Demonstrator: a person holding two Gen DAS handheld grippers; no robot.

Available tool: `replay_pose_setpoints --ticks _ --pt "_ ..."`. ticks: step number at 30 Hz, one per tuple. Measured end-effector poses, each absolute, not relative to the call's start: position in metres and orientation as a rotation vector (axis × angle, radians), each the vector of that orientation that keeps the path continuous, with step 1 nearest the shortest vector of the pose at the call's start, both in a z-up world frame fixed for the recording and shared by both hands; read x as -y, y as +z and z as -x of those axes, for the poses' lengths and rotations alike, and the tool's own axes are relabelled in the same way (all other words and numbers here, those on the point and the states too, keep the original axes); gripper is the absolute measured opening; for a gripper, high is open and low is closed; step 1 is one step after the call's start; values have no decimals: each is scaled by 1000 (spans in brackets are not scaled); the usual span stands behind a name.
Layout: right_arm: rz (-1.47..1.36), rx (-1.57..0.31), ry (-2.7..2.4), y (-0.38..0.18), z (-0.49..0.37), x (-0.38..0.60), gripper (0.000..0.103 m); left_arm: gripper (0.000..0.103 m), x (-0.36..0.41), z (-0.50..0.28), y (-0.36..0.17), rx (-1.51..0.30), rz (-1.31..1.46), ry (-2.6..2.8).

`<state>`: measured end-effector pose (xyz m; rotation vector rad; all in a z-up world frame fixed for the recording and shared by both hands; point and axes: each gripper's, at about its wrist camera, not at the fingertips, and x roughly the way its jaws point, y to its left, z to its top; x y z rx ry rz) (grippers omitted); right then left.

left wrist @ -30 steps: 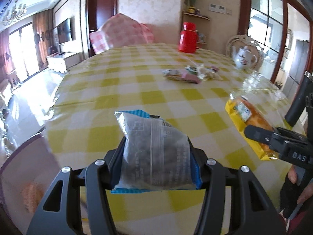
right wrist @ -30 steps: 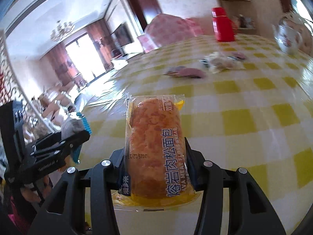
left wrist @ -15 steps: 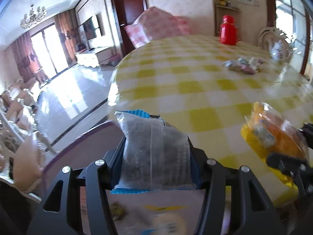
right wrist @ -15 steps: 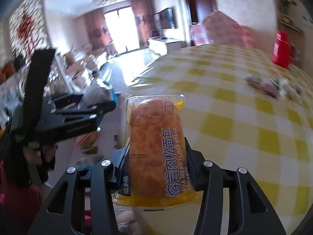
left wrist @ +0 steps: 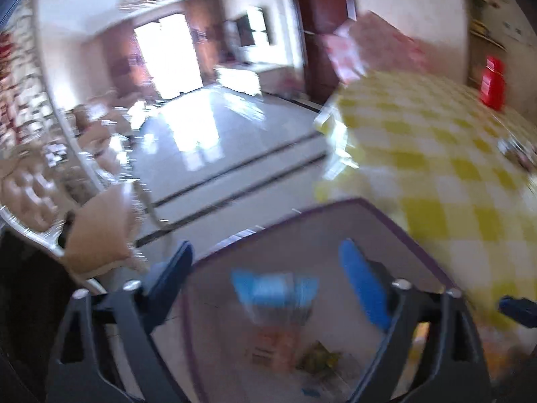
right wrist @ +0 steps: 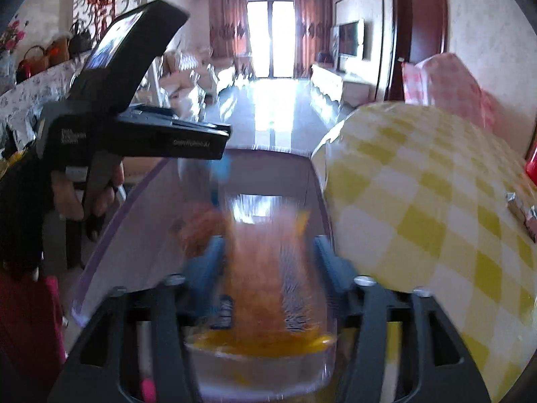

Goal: Organize snacks
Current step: 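Open both grippers to drop the bags into the purple box, then grasp the white printed snack packet with the right gripper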

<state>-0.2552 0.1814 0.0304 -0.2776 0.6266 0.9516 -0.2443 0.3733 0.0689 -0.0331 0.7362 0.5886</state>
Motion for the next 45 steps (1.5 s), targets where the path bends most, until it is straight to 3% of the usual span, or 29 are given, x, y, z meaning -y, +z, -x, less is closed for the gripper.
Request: replay_pose_setpoints --ticks 11,18,22,33,45 --pt "101 -666 828 46 214 -96 76 98 -344 236 72 -689 74 477" --pt "30 -662 658 52 184 -12 79 101 -270 226 82 -617 132 218" --pt "3 -676 519 49 167 42 84 101 -218 201 82 -669 240 8" --pt "-214 -744 228 23 105 173 85 101 -68 39 50 -788 278 -156" --pt "-75 -784 261 18 0 165 86 101 -86 -109 35 -655 595 142"
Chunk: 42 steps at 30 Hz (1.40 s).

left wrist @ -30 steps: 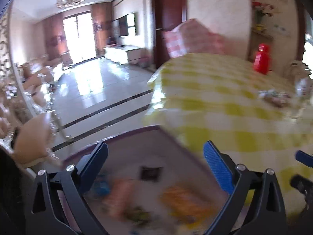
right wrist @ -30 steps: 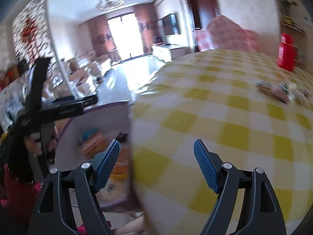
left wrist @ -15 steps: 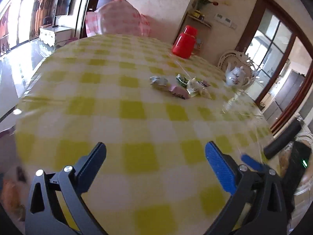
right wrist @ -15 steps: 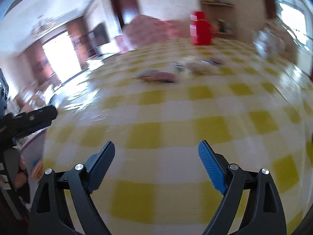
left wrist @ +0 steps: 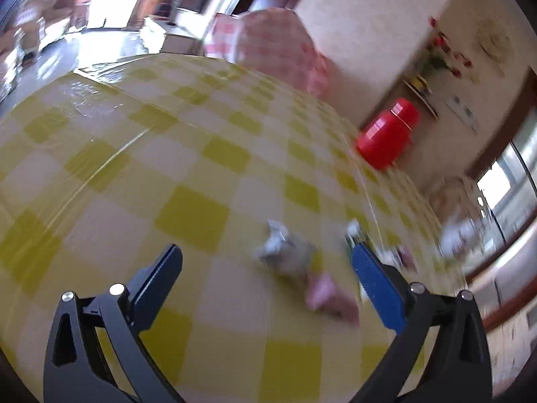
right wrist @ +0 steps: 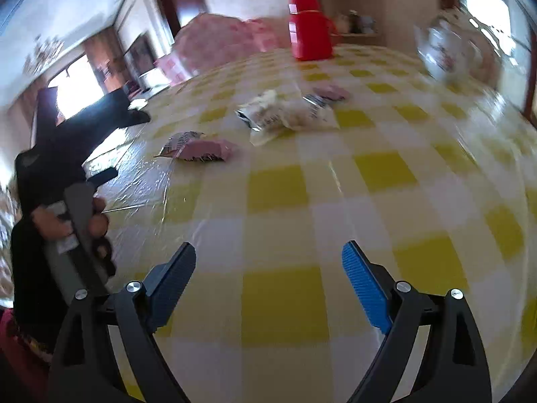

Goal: Organize snacks
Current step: 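Grasp the white printed snack packet with the right gripper, then grasp the white packet of round biscuits with the left gripper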

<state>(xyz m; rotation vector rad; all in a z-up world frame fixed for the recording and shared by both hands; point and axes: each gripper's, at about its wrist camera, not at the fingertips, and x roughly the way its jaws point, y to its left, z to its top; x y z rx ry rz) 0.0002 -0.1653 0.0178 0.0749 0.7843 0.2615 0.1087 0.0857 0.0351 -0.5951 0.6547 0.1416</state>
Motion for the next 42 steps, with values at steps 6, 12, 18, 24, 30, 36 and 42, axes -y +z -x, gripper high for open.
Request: replay_pose_setpoints --ticks 6,12,18,24,30,36,42 --pt "72 -774 420 17 -79 123 87 101 -107 -135 34 -669 571 155" --pt "270 -708 342 28 -135 92 85 101 -134 -136 24 -680 630 193" --pt "21 -724 145 38 -180 169 87 101 -126 -135 28 -677 620 159" --pt "-205 -908 89 3 -214 214 85 101 -98 -133 36 -671 508 92" --pt "53 -891 159 0 -193 168 37 101 -85 -133 40 -657 433 61" --pt "74 -865 259 7 -132 163 23 101 -84 -134 37 -664 415 41" --pt "72 -837 289 10 -52 180 23 101 -63 -133 41 -674 406 -123"
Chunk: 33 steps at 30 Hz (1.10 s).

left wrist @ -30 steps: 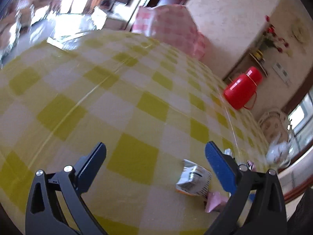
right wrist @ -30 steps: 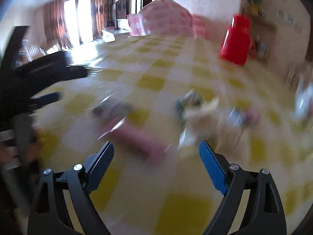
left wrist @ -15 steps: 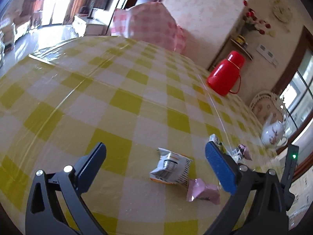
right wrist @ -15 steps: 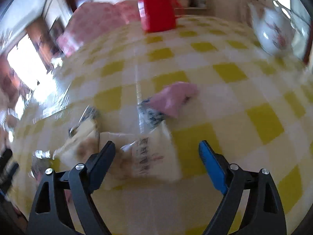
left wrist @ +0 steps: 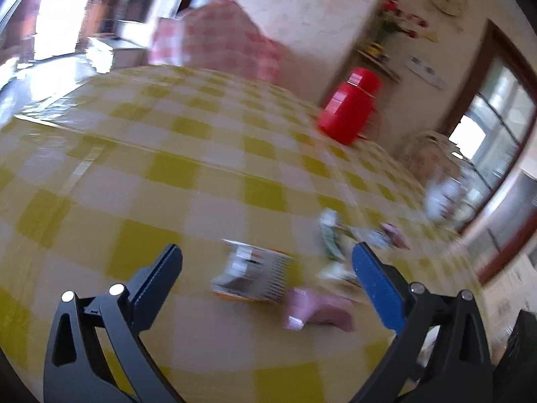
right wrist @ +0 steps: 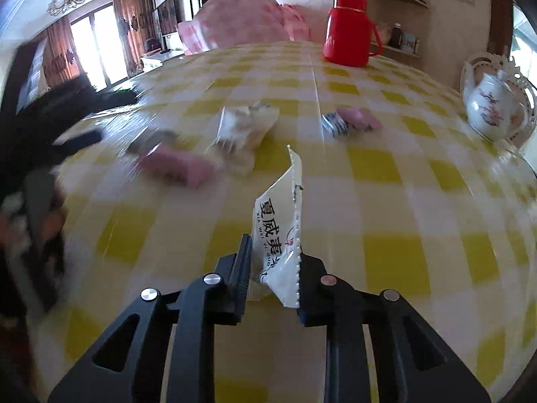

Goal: Organize snacks
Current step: 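Grasp the white packet of round biscuits with the left gripper, then hold both white packets raised above the table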

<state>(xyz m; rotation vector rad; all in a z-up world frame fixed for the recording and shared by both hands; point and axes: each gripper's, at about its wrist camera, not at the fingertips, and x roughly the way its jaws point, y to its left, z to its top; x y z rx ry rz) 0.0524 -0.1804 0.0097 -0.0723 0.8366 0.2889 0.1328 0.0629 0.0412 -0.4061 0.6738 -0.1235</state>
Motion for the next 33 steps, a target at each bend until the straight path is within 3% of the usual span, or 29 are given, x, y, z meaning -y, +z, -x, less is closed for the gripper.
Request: replay_pose_setpoints --ticks 3,9,13,14,15,16,17,33 --pt "-26 -849 283 12 -37 198 23 101 -31 -134 41 -709 354 -233" --pt "-69 -852 284 12 -33 202 23 101 62 -165 27 -815 -27 -189" --pt "-95 -842 282 15 -35 206 23 101 74 -192 8 -911 -26 -184" --pt "-97 -837 278 17 -36 206 23 91 75 -196 5 -929 -21 -192" --pt "-98 -834 277 17 -37 208 23 59 78 -197 5 -916 -46 -190" --pt "-101 -830 274 17 -37 209 23 38 80 -195 7 -898 -71 -203" --pt "-104 -829 271 17 -37 211 23 34 80 -193 8 -895 -71 -236" --pt "-163 -804 212 17 -40 234 23 33 75 -90 49 -742 -28 -376"
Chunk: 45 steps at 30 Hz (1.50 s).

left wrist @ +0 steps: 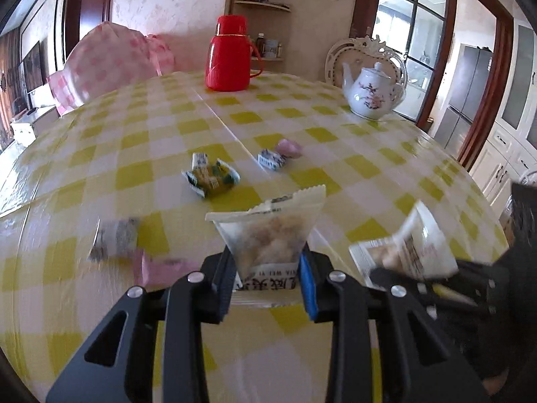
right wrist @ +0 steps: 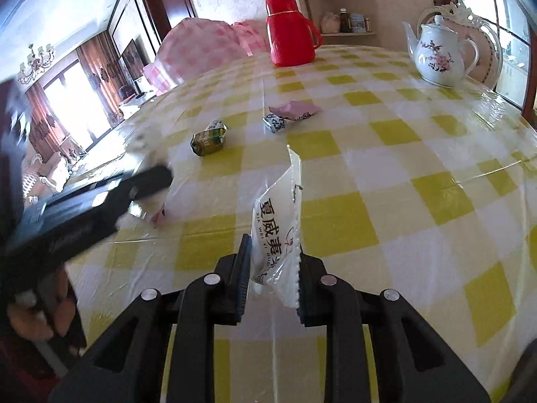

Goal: Organize snacks
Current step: 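Hold both white packets raised above the table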

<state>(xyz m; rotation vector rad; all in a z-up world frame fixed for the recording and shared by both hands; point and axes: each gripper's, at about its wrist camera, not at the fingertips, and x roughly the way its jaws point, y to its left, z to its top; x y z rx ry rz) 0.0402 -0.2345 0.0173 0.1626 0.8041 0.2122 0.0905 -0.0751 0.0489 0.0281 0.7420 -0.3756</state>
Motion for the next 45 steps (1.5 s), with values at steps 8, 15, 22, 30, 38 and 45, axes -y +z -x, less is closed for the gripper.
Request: replay_pose_setpoints --ticks 8,15,22,30,38,45 --pt "-179 -805 193 14 -38 234 23 34 63 -65 42 -761 -8 -374" --pt "-213 -790 184 16 -28 238 23 34 61 -60 39 -765 -11 -367" --pt "-212 -777 196 19 -16 231 23 34 58 -50 38 -756 -6 -354" --pt "-223 -745 212 25 3 223 23 34 59 -30 39 -716 -47 -324" --pt "-255 -726 255 28 33 212 23 34 46 -1 44 -674 -7 -298" --pt "-271 -699 305 32 70 196 23 34 29 33 51 -634 59 -284"
